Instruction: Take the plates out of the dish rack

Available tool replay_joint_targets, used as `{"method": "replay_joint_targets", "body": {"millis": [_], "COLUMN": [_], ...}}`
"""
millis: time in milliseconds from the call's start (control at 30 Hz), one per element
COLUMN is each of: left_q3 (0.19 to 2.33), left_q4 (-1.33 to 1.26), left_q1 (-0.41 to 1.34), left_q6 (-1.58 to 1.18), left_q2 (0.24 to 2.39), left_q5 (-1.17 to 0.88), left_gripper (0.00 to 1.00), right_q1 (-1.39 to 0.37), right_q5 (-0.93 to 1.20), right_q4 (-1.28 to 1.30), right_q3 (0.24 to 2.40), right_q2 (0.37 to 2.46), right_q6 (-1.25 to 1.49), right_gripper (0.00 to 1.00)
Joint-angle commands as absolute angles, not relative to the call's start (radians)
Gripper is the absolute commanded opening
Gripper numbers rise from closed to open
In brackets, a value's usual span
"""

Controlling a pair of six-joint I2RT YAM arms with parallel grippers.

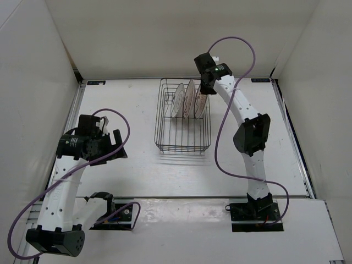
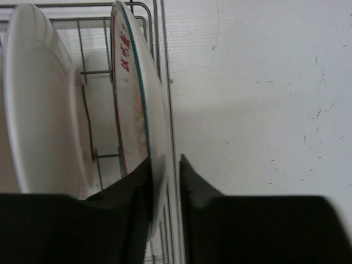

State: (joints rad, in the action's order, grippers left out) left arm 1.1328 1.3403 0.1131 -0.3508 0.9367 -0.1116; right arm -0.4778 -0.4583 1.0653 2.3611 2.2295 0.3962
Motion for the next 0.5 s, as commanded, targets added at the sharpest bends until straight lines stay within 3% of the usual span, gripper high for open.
{"method": "replay_joint_targets", "body": {"millis": [0, 67, 167, 467], "left_q3": [1.108, 1.101, 1.101, 1.086], "left_q4": [1.373, 1.373, 1.358, 1.353], "left_q1": [0.120, 0.124, 0.130, 0.129], "left_q6": [-0.336, -0.337, -0.330, -0.336], "left_q2": [0.913, 0.916, 0.931, 0.934], "left_q5": [-0.092, -0.091, -0.103, -0.118], "left_gripper": [1.00, 1.00, 1.00, 1.00], "right_q1": [-0.489, -0.492, -0.491, -0.529], "right_q5": [-0.560, -0.594, -0.607, -0.670], "right_q4": [0.993, 0.977, 0.974, 0.908], "right_q3": [2.385, 2.393, 2.376, 2.428], "right_q2": [2.243, 2.250, 2.238, 2.175], "right_q6": [0.292, 0.272, 0.265, 0.183], "right_gripper": [0.23, 0.10, 0.00, 0.00]}}
